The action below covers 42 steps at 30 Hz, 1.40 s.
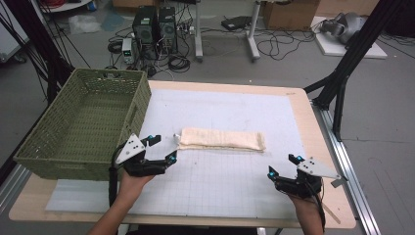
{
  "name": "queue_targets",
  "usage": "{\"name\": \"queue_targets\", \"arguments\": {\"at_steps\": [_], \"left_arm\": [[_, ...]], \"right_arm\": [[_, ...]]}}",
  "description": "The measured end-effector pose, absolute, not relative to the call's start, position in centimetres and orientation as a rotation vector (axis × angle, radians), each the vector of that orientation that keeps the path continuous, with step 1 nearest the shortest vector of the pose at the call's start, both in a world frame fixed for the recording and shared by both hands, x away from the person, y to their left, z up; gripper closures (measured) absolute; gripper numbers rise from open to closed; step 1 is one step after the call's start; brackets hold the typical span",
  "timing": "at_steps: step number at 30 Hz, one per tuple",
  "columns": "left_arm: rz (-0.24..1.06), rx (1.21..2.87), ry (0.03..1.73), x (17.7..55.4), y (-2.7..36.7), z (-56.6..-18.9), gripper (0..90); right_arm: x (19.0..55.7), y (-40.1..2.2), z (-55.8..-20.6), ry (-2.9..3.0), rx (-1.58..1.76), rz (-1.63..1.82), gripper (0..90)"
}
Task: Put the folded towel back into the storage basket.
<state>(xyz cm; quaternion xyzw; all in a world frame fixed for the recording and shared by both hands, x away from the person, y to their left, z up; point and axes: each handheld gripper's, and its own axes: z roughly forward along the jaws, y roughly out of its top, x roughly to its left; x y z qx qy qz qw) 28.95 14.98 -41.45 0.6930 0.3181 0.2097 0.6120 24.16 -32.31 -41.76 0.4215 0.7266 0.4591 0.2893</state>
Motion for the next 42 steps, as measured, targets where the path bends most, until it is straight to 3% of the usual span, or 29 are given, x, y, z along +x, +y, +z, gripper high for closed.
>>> {"name": "queue_targets", "arguments": {"at_steps": [42], "left_arm": [[0.437,1.633,0.725,28.87,14.82,-41.33,18.0]], "right_arm": [[24.28,-32.39,-41.69,1.922,1.133,1.231,15.3]]}}
